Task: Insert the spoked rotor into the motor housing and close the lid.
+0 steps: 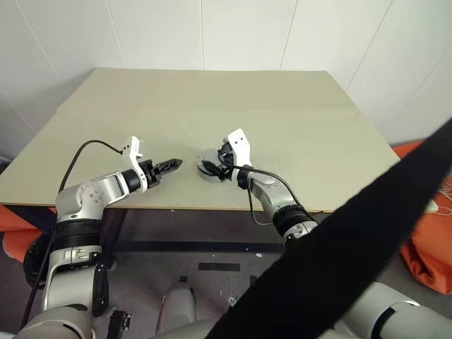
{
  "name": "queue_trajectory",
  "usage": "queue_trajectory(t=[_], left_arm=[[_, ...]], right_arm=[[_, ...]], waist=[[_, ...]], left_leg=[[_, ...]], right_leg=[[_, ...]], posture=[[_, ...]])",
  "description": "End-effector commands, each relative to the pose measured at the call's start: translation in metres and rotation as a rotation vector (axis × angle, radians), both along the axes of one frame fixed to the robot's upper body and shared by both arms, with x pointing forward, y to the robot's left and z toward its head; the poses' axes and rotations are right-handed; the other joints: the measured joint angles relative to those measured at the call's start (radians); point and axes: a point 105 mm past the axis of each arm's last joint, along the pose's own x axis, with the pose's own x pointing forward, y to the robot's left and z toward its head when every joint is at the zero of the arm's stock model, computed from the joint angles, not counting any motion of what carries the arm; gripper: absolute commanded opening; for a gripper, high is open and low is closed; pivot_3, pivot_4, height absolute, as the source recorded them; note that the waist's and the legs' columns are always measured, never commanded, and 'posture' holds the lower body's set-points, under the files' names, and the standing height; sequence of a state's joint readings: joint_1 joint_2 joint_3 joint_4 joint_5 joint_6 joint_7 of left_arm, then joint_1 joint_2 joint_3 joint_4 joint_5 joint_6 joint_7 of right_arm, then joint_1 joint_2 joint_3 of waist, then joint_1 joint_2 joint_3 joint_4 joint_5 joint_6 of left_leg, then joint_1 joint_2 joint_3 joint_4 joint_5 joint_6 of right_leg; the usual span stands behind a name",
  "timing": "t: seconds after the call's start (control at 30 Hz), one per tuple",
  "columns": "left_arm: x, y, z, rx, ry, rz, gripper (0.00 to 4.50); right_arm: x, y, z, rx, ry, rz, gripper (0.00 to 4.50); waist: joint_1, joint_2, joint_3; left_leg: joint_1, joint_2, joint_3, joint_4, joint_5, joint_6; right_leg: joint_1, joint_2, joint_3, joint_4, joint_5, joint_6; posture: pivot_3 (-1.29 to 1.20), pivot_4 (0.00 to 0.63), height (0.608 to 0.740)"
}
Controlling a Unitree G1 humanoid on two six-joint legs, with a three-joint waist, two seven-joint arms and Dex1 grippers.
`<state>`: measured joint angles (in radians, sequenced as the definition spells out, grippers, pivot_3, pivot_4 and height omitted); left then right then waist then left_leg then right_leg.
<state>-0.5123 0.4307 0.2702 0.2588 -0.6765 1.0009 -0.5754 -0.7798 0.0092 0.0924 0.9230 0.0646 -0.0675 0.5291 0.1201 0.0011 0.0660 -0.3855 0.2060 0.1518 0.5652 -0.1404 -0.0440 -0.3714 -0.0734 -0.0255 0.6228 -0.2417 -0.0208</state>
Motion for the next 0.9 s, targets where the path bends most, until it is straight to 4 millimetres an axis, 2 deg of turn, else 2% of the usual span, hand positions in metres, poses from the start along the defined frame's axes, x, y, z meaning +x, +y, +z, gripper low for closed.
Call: queue_trajectory(t=[0.03, 0.13, 0.37, 0.57, 0.9], left_arm=[[0.006, 0.003, 0.019, 0.017, -0.076, 0.01, 2.98], [0.006, 0.003, 0.02, 0.019, -0.079, 0.013, 2.98], [0.006, 0.004, 0.019, 0.021, -0.081, 0.017, 2.98], [0.007, 0.003, 0.019, 0.019, -0.083, 0.016, 2.98], [0.004, -0.004, 0.015, 0.009, -0.081, 0.007, 2.98]], right_arm=[[0.005, 0.001, 0.013, 0.009, -0.047, -0.002, 3.18], [0.004, 0.002, 0.013, 0.002, -0.05, 0.023, 3.18], [-0.001, -0.004, 0.0, -0.188, -0.073, 0.09, 3.18], [-0.003, 0.0, 0.001, -0.225, -0.065, 0.106, 3.18], [-0.004, -0.003, -0.019, -0.31, 0.089, 0.084, 3.18]], waist=[[0.0, 0.0, 0.0], [0.0, 0.0, 0.0], [0.001, 0.0, 0.0], [0.001, 0.0, 0.0], [-0.001, 0.0, 0.0]], left_leg=[[0.0, 0.0, 0.0, 0.0, 0.0, 0.0], [0.0, 0.0, 0.0, 0.0, 0.0, 0.0], [0.0, 0.0, 0.0, -0.001, 0.0, 0.0], [0.0, 0.0, 0.0, -0.001, 0.0, 0.0], [0.002, 0.0, 0.0, -0.003, 0.0, 0.0]], right_leg=[[0.0, 0.0, 0.0, 0.0, 0.0, 0.0], [0.0, 0.0, 0.0, 0.0, 0.0, 0.0], [0.0, 0.0, 0.0, -0.001, 0.0, 0.0], [0.0, 0.0, 0.0, -0.002, 0.0, 0.0], [0.001, 0.0, 0.0, -0.001, -0.001, 0.0]], posture=[[0.0, 0.0, 0.74], [0.0, 0.0, 0.74], [0.0, 0.0, 0.74], [0.0, 0.0, 0.74], [0.0, 0.0, 0.74]])
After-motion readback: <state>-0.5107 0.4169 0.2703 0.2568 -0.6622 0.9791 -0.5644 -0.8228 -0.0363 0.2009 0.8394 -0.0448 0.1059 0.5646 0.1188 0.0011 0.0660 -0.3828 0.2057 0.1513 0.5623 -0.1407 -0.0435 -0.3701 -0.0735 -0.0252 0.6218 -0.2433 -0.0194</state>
